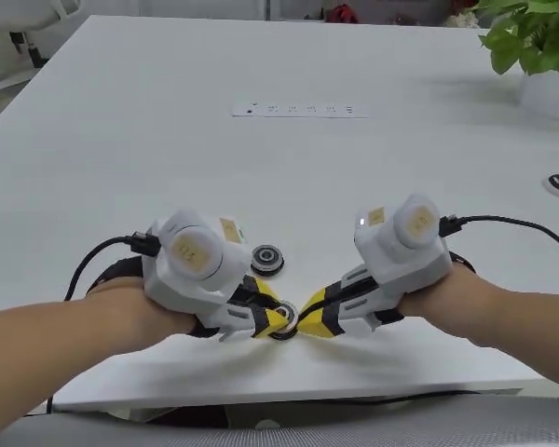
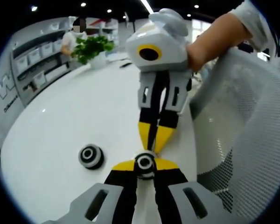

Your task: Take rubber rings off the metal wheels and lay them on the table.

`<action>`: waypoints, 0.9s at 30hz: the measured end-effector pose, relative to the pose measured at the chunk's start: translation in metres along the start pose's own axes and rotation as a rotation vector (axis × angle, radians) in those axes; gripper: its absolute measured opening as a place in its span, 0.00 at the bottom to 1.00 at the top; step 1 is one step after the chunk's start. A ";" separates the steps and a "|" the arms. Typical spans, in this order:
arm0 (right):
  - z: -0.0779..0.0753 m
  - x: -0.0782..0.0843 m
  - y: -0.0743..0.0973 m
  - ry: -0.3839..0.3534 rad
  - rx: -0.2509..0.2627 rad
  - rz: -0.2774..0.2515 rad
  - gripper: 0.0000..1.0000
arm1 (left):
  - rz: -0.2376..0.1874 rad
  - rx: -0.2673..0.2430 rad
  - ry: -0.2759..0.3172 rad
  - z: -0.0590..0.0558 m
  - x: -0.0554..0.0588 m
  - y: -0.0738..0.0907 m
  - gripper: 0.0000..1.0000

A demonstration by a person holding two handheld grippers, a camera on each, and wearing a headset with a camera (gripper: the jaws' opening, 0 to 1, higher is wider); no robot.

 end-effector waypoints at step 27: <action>0.007 -0.009 -0.008 0.061 -0.021 -0.069 0.31 | 0.001 -0.008 -0.008 0.000 0.000 0.001 0.13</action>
Point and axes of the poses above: the centre of the closed fingertips' face, and the gripper's own axes: y roughly backward along the fingers, z roughly to its left, x roughly out of its underside, the point moved 5 cm from there along y, roughly backward along the fingers, and after that the axes turned 5 degrees about -y, right-handed, at the moved point
